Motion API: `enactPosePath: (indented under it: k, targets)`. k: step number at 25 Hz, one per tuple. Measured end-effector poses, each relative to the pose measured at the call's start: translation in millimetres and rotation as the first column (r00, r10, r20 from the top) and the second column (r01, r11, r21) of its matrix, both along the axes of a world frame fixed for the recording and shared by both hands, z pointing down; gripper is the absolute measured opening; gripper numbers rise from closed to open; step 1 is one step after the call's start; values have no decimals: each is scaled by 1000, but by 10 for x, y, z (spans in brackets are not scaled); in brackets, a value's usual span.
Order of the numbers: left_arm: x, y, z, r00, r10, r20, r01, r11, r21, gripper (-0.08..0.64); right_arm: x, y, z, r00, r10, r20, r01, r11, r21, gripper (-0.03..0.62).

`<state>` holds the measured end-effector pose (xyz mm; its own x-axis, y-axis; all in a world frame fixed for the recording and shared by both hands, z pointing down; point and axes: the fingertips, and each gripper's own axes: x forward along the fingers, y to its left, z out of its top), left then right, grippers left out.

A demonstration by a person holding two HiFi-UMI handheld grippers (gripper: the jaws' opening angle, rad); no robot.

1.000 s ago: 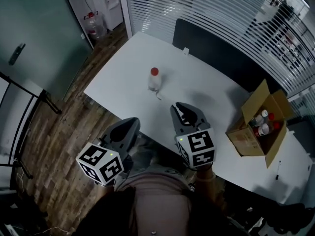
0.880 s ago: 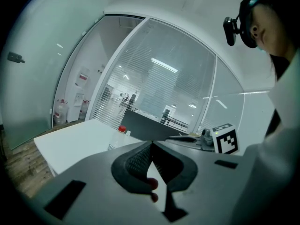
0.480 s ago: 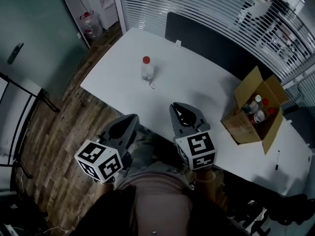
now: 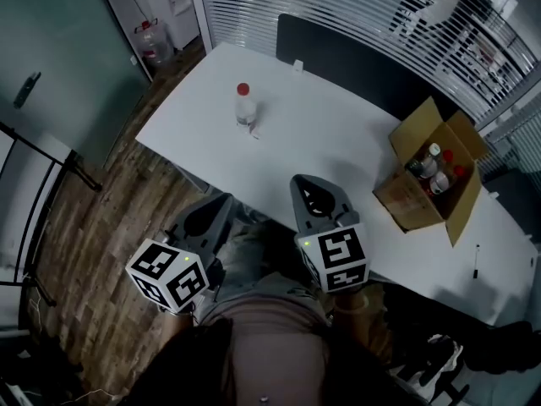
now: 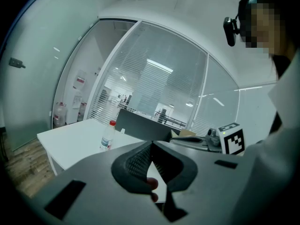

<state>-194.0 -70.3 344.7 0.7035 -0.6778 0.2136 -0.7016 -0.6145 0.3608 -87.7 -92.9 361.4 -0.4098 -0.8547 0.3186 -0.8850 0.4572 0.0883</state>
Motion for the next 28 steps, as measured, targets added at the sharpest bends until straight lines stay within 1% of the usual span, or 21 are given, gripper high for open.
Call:
enactPosePath:
  k: [8, 13, 17, 20, 23, 28]
  targets:
    - [68, 236, -34, 999, 7, 32, -8, 1000, 5, 9, 68, 275, -49, 1000, 19, 12, -19, 1000, 18, 28]
    - [90, 329, -24, 1000, 16, 14, -17, 1000, 22, 9, 91, 411, -59, 999, 27, 18, -28, 999, 20, 28]
    - [119, 368, -14, 999, 36, 7, -36, 999, 18, 9, 159, 466, -26, 999, 53, 10, -53, 998, 16, 29]
    - [181, 385, -44, 998, 57, 19, -57, 998, 1, 9, 227, 489, -45, 996, 81, 21, -82, 996, 27, 29]
    - [298, 362, -3, 995, 100, 6, -100, 995, 10, 9, 356, 509, -68, 992, 121, 43, -122, 992, 32, 29]
    - [621, 277, -11, 984, 176, 21, -176, 984, -13, 9, 698, 533, -72, 976, 206, 65, -208, 978, 27, 29]
